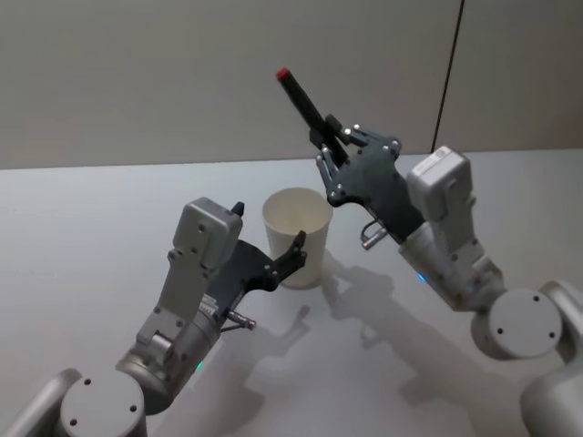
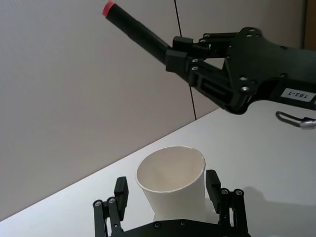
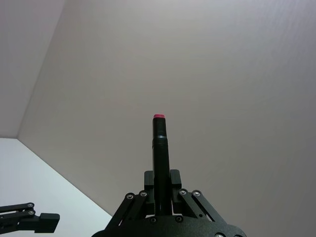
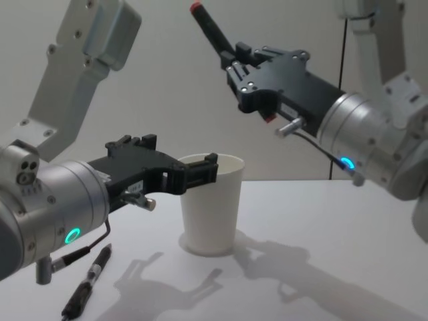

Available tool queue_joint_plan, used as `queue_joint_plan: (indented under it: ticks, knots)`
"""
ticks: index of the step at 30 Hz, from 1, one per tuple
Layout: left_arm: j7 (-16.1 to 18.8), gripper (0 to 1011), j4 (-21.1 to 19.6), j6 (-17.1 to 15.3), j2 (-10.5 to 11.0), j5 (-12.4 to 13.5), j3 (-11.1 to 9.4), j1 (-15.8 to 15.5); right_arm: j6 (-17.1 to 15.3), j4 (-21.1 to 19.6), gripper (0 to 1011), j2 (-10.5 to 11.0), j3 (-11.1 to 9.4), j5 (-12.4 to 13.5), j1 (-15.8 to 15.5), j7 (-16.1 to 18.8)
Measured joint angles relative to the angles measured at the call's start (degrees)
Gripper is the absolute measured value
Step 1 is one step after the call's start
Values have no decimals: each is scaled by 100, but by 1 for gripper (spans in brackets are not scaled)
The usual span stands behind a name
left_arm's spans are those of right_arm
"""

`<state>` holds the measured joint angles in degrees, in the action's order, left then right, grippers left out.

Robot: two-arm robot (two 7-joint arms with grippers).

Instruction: Place the pen into the pen holder.

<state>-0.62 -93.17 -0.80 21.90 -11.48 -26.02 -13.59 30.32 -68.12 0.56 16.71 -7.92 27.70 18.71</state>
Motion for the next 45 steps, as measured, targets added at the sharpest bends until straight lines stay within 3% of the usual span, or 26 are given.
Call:
queue_joint_plan:
  ticks: [24, 31, 40, 43, 45]
  knots:
    - [0, 1004, 0, 0, 0, 0, 0, 0, 531, 1578, 187, -370, 178, 338, 746, 319]
    - [0, 1004, 0, 0, 0, 0, 0, 0, 658, 1847, 394, -433, 209, 378, 866, 315]
    - [0, 1004, 0, 0, 0, 0, 0, 0, 758, 1945, 658, -448, 216, 401, 905, 283]
    - [0, 1004, 0, 0, 0, 0, 0, 0, 787, 1951, 794, -449, 220, 410, 906, 272]
    - [0, 1004, 0, 0, 0, 0, 0, 0, 800, 1951, 824, -447, 221, 416, 904, 268]
